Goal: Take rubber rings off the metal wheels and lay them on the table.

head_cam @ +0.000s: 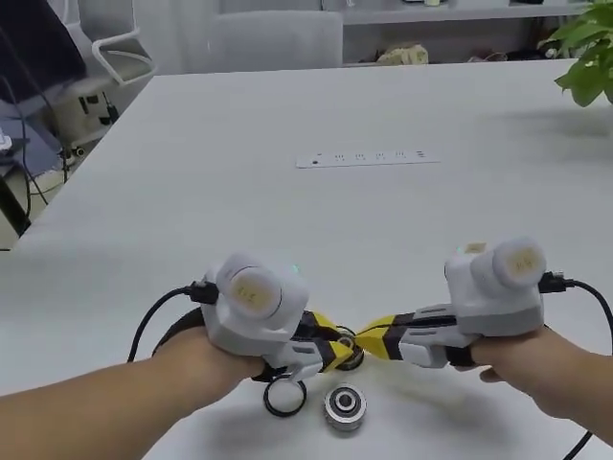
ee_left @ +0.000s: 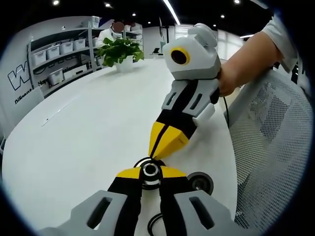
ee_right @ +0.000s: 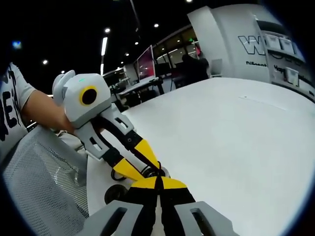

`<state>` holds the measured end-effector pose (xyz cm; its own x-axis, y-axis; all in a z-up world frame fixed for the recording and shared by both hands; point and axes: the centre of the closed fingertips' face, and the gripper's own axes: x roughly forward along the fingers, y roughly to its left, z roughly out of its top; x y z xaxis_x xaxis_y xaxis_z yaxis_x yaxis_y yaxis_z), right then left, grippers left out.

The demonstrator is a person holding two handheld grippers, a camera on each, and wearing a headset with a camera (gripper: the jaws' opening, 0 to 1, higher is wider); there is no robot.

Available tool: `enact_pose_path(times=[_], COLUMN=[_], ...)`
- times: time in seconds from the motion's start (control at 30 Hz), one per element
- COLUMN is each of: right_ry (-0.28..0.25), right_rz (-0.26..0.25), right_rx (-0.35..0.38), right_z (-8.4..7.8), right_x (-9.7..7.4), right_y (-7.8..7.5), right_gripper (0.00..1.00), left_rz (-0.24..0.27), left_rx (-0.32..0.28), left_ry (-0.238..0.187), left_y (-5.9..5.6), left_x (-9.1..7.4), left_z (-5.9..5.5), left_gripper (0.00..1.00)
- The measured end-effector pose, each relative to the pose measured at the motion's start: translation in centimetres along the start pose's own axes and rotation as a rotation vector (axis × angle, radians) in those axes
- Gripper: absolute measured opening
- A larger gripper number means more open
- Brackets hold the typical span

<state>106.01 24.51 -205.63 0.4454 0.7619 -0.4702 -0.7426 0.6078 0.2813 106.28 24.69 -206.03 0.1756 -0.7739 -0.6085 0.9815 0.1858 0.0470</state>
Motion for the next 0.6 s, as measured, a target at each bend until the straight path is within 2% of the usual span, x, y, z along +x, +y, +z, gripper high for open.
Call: enact_pose_path(times=[0.3, 0.43, 0.53, 0.6], right_ry=[-0.029, -0.045, -0.064, -0.073], right_rz=[0.007, 0.013, 0.015, 0.019], right_rx=[0.009, 0.017, 0.024, 0.025], right_z=[0.8, 1.3, 1.9, 2.1], right_x=[-0.2, -0.4, -0.6, -0.7], right_y=[0.3, 0.5, 0.6, 0.7], right_gripper=[0.0, 0.0, 0.0, 0.0], left_rz=[-0.01, -0.014, -0.022, -0.028], left_rx=[0.011, 0.012, 0.0, -0.001], left_ry=[0.013, -0.005, -0.018, -0.025], left_y=[-0.2, -0.4, -0.6, -0.7], left_x=[-0.3, -0.9, -1.3, -1.8], left_z=[0.4, 0.9, 1.0, 1.0], left_gripper=[0.11, 0.12, 0.21, 0.22])
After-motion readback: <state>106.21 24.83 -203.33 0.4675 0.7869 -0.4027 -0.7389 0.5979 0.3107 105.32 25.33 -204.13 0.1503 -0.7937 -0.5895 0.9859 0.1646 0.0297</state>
